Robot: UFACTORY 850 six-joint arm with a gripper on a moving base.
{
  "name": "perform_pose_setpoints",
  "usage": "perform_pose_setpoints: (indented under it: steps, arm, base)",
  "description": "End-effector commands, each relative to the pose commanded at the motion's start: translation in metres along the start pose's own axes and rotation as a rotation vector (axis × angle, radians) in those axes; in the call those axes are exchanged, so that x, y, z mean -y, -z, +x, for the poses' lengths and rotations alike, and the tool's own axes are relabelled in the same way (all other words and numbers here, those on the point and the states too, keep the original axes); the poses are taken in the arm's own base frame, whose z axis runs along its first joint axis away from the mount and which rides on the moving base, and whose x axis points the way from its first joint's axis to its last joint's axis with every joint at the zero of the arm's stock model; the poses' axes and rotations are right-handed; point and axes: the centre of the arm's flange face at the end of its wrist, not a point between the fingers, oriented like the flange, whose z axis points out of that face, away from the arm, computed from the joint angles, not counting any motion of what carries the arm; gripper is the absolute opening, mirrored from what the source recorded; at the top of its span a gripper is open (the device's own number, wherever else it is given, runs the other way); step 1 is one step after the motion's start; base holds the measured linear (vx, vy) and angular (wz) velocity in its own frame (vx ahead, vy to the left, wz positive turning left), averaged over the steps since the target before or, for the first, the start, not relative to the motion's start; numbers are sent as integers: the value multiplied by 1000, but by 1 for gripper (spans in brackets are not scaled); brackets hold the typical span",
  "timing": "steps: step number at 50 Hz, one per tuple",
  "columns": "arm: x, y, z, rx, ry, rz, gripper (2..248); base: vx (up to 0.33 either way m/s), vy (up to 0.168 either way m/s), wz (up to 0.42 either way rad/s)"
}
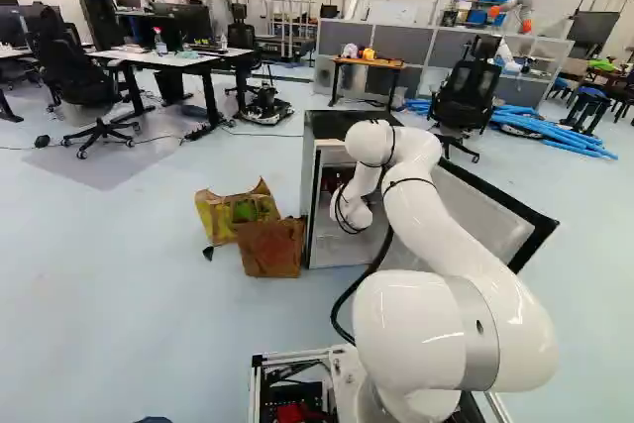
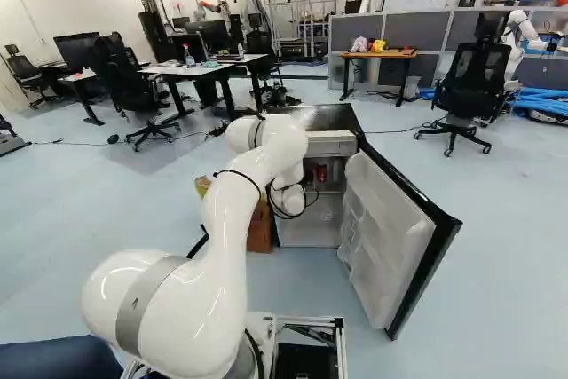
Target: Grab a drink from the fridge
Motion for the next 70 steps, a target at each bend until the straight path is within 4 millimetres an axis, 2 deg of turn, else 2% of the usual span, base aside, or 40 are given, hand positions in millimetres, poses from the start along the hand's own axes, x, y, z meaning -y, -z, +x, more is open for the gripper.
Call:
perform_pose_setpoints:
  steps: [6, 7, 11, 12, 16, 17, 29, 38, 52, 70]
  arm:
    - [0, 0, 0, 0, 0, 0, 157]
    - [0, 0, 0, 0, 0, 0, 141]
    - [0, 0, 0, 0, 0, 0, 141]
    - [0, 0, 0, 0, 0, 0, 104]
    - [0, 0, 0, 0, 0, 0, 104]
    - [0, 0, 0, 0, 0, 0, 96]
    - [0, 1, 0, 2, 0, 0, 96]
    - [1, 10, 1, 18, -4, 0, 96]
    - [3, 32, 5, 56, -12, -1, 96]
    - [5, 69, 29, 96, -21, -2, 96]
  base:
    - [0, 0, 0]
    - [0, 0, 0]
    - [0, 0, 0]
    - [0, 0, 0]
    - [0, 0, 0]
    - [0, 0, 0]
    - [0, 0, 0]
    - [0, 0, 0]
    - [0, 0, 0]
    - [0, 0, 0]
